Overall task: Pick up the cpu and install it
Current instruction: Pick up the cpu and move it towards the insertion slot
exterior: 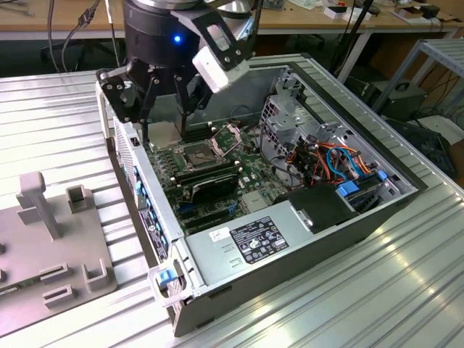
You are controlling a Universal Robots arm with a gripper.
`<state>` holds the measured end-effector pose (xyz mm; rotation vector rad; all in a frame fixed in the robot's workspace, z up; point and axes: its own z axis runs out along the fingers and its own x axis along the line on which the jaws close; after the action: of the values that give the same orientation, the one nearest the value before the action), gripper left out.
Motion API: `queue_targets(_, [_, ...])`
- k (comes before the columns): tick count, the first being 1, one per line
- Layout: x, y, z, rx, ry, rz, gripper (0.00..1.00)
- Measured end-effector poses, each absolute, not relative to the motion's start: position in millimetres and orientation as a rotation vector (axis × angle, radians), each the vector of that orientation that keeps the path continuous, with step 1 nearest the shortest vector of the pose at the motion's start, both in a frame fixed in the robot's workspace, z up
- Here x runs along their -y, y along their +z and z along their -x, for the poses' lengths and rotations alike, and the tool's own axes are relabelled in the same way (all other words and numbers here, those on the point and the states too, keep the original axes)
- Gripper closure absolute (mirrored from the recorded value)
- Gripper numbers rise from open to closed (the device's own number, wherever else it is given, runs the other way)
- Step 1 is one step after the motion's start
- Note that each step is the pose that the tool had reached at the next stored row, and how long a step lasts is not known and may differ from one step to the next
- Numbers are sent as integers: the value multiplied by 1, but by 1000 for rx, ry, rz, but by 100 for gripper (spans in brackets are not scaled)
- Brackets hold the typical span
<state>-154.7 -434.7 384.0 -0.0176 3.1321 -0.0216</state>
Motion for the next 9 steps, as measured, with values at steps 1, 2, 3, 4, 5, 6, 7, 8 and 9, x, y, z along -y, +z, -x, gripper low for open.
queue_targets(1, [435,384,138,-3132,-22,18,45])
queue_targets(2, [435,384,135,-3132,-21,17,45])
queue_targets(3, [435,384,133,-3132,-21,17,45])
queue_targets(4, [435,384,130,-3132,-22,17,45])
queue_targets(5, [435,384,128,-3132,-22,17,45])
queue_targets(6, [435,384,125,-3132,-22,18,45])
queue_targets(7, [435,384,122,-3132,-22,18,45])
queue_targets(8, [435,384,119,-3132,-21,17,45])
queue_targets(9, [435,384,117,-3132,-22,17,45])
